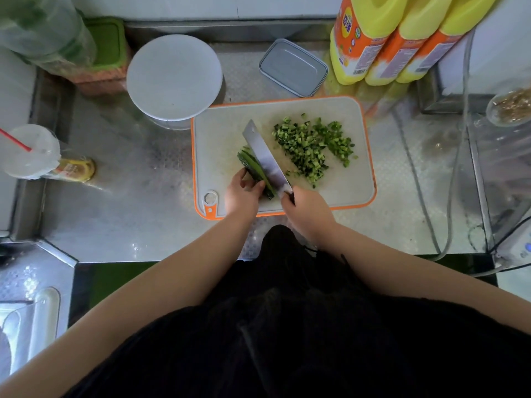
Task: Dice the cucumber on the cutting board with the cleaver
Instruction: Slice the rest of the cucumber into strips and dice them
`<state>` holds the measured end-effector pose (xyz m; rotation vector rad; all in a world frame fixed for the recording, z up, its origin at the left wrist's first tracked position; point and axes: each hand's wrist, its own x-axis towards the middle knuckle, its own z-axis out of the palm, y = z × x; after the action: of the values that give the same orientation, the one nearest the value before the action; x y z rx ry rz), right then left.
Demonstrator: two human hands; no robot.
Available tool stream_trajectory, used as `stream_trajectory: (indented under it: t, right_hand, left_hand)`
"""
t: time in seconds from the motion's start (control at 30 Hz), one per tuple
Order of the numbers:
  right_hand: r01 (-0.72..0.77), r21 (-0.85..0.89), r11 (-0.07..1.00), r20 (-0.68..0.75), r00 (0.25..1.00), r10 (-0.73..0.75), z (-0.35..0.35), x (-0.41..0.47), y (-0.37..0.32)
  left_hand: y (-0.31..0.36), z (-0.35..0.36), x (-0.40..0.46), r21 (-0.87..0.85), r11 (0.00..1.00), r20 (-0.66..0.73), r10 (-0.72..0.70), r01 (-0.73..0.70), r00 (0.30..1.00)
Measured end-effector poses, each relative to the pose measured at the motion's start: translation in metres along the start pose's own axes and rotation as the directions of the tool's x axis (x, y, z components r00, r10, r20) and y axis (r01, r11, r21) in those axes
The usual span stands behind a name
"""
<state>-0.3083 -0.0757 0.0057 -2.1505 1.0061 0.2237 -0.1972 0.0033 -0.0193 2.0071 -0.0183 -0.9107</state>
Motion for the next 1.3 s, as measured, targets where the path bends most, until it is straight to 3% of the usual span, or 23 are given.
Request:
stream_trajectory:
  t: [0.3,0.57,0.87,1.03,1.3]
  right_hand:
    - [-0.024,0.046,0.999,-0.004,1.000,0.024,0.001,-0.015,0.013]
    - [-0.047,0.130,0.990,0.015,0.999,0.045,0.004,-0.013,0.018]
    - [-0.072,0.174,0.982,0.003,0.997,0.073,0.001,-0.014,0.026]
    - [-0.085,0.164,0.983,0.073,0.995,0.074,0.006,-0.013,0.031]
    - [-0.066,0.181,0.981,0.032,0.998,0.061,0.006,-0.013,0.036]
  left_hand:
    - [0.001,-0.001,0.002,0.088,0.996,0.004,0.020,-0.021,1.000]
    - [-0.007,0.005,0.005,0.004,1.000,-0.019,0.012,-0.012,1.000]
    - [-0.013,0.011,0.010,0.018,0.998,-0.031,0.059,-0.059,0.998]
    - [-0.016,0.012,0.012,0.032,0.997,-0.026,0.066,-0.065,0.997]
    - [-0.023,0.015,0.020,0.051,0.996,-0.028,0.074,-0.073,0.997]
